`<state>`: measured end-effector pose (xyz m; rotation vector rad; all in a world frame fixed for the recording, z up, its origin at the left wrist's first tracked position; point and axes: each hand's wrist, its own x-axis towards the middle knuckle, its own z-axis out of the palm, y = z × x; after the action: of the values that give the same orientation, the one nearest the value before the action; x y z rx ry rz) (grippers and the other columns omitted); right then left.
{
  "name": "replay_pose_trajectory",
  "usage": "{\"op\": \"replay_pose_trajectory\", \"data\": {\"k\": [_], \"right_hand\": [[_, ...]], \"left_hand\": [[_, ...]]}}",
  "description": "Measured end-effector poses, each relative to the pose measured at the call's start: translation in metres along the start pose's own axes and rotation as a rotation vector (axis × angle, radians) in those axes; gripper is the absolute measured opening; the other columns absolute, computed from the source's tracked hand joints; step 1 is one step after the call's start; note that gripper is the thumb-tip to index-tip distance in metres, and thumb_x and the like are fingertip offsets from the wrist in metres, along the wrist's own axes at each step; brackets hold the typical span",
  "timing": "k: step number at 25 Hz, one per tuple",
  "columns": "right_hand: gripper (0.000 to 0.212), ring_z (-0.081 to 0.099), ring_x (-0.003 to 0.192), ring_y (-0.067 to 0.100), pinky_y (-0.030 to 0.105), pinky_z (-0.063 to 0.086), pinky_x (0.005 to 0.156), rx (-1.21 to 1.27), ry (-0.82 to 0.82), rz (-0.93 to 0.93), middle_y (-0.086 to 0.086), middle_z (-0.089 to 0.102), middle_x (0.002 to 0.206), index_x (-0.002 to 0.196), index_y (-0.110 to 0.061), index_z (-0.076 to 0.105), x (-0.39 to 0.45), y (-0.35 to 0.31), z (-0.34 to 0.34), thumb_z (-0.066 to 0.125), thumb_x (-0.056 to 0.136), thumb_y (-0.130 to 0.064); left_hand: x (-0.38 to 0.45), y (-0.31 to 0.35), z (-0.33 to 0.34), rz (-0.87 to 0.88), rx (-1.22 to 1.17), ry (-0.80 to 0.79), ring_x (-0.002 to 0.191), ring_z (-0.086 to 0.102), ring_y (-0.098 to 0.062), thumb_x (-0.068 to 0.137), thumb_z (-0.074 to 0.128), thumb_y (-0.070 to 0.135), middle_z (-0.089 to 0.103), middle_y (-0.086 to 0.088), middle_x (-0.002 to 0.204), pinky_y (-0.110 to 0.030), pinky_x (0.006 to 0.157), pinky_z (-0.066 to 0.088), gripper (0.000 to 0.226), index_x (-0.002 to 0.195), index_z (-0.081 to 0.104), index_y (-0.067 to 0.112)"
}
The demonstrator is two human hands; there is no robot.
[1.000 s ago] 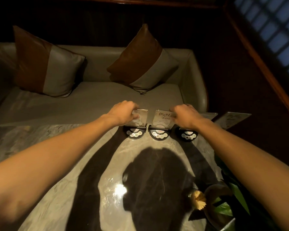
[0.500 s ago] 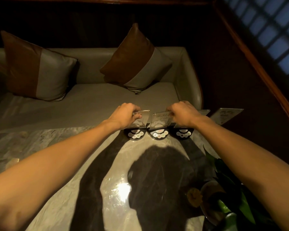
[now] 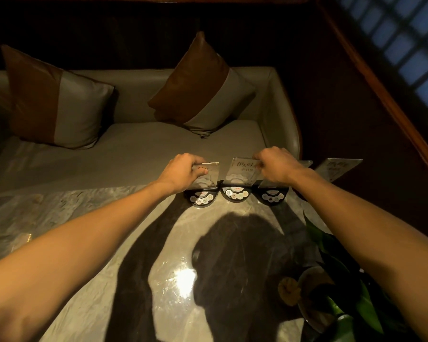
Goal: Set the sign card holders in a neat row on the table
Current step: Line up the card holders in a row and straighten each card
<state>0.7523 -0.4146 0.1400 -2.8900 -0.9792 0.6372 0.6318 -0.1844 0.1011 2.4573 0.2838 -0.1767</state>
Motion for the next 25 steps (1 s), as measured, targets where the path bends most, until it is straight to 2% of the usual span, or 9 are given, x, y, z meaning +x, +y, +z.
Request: {"op": "replay_pose_trajectory", "data": {"k": [5, 9, 12, 15, 19, 22, 25], "right_hand": [[0.028, 0.067, 0.105, 0.025, 0.044, 0.055, 0.096, 0.03, 0.0, 0.011, 0.008, 0.072, 0.116, 0.122, -0.015, 0.068, 0.002, 0.002, -0.001, 0.062, 0.096, -0.022], [0.03, 0.065, 0.107, 0.025, 0.039, 0.051, 0.093, -0.006, -0.016, -0.03, 0.007, 0.072, 0.117, 0.125, -0.019, 0.066, 0.004, 0.0, 0.001, 0.06, 0.096, -0.02], [0.031, 0.065, 0.109, 0.028, 0.038, 0.05, 0.089, -0.009, -0.017, -0.031, 0.009, 0.071, 0.118, 0.126, -0.018, 0.066, 0.004, -0.002, 0.001, 0.058, 0.096, -0.017], [0.031, 0.064, 0.112, 0.029, 0.04, 0.051, 0.091, 0.001, -0.027, -0.039, 0.009, 0.07, 0.12, 0.125, -0.017, 0.067, 0.005, -0.004, -0.002, 0.06, 0.095, -0.019], [0.032, 0.065, 0.111, 0.025, 0.041, 0.053, 0.093, 0.049, -0.04, -0.044, 0.005, 0.071, 0.119, 0.125, -0.019, 0.066, 0.008, -0.003, 0.0, 0.065, 0.093, -0.02], [0.036, 0.063, 0.115, 0.025, 0.049, 0.047, 0.102, 0.046, -0.043, -0.048, 0.003, 0.071, 0.12, 0.128, -0.021, 0.064, 0.013, 0.001, 0.001, 0.066, 0.092, -0.022], [0.048, 0.057, 0.126, 0.025, 0.054, 0.036, 0.113, 0.082, -0.041, -0.052, 0.003, 0.066, 0.131, 0.141, -0.024, 0.053, 0.012, 0.007, 0.002, 0.063, 0.094, -0.024]], "left_hand": [[0.005, 0.005, -0.001, -0.005, 0.039, -0.034, 0.092, 0.068, -0.02, 0.095, 0.066, 0.032, 0.076, -0.002, 0.096, -0.044, 0.086, 0.055, 0.017, 0.103, 0.075, 0.02], [0.006, 0.01, -0.004, 0.019, 0.11, -0.049, 0.103, 0.068, -0.023, 0.095, 0.066, 0.032, 0.076, -0.002, 0.111, -0.041, 0.09, 0.053, 0.023, 0.113, 0.074, 0.019], [0.009, 0.008, -0.007, 0.023, 0.125, -0.056, 0.103, 0.068, -0.022, 0.095, 0.066, 0.032, 0.075, -0.001, 0.111, -0.042, 0.09, 0.054, 0.02, 0.11, 0.074, 0.021], [0.011, 0.006, -0.006, -0.025, 0.117, -0.02, 0.104, 0.067, -0.023, 0.096, 0.066, 0.031, 0.074, -0.002, 0.112, -0.044, 0.091, 0.054, 0.024, 0.115, 0.072, 0.019], [0.021, 0.005, -0.01, -0.039, 0.144, -0.091, 0.094, 0.068, -0.023, 0.094, 0.067, 0.03, 0.074, -0.003, 0.102, -0.046, 0.087, 0.056, 0.018, 0.108, 0.073, 0.02], [0.027, 0.004, -0.019, -0.059, 0.197, -0.172, 0.098, 0.068, -0.022, 0.089, 0.072, 0.032, 0.075, -0.003, 0.109, -0.044, 0.089, 0.056, 0.029, 0.116, 0.071, 0.02], [0.03, 0.014, -0.021, -0.061, 0.226, -0.199, 0.111, 0.065, -0.022, 0.085, 0.075, 0.042, 0.071, -0.004, 0.126, -0.043, 0.096, 0.054, 0.052, 0.131, 0.064, 0.02]]}}
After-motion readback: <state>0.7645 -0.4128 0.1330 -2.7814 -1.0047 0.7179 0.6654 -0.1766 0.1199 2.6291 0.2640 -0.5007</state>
